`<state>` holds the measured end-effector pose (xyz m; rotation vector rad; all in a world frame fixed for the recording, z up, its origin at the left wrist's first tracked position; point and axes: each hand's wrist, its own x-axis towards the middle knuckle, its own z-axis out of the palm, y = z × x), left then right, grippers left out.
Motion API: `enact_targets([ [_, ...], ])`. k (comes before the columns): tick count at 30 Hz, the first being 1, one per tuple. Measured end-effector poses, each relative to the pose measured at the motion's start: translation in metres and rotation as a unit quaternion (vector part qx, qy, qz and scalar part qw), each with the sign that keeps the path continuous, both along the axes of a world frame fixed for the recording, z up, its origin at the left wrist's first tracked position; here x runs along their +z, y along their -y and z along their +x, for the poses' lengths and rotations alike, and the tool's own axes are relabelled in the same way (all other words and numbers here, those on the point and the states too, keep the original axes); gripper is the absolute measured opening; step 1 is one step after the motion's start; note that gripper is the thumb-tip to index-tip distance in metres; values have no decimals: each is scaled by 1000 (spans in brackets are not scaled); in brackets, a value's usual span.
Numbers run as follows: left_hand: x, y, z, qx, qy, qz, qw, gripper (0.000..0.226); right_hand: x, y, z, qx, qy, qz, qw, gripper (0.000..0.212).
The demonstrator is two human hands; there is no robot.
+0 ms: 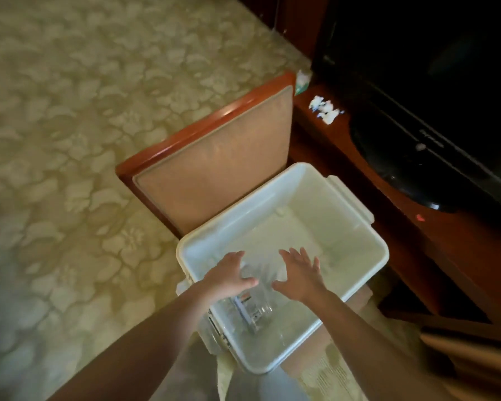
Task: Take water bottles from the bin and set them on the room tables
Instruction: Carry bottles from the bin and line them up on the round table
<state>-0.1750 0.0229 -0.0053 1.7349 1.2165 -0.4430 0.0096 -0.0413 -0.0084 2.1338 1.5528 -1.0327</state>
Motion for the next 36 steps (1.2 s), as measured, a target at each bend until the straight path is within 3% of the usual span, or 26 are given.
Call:
enact_targets([
  [14,-125,12,25,129,-83,-89,984,81,-149,-19,20,26,-124,-69,989,92],
  [21,-183,6,32,128,-152,-98,975,77,-206,-35,14,-61,-228,-127,963,96],
  [29,-219,3,28,172,-198,-118,958,88,-241,-36,-1,-41,-255,-117,959,73],
  [34,-227,-2,30,183,-212,-127,952,74,-252,-35,-9,-22,-249,-91,964,91],
  [36,-226,-3,31,187,-211,-126,951,71,-252,-36,-10,-16,-243,-82,966,89],
])
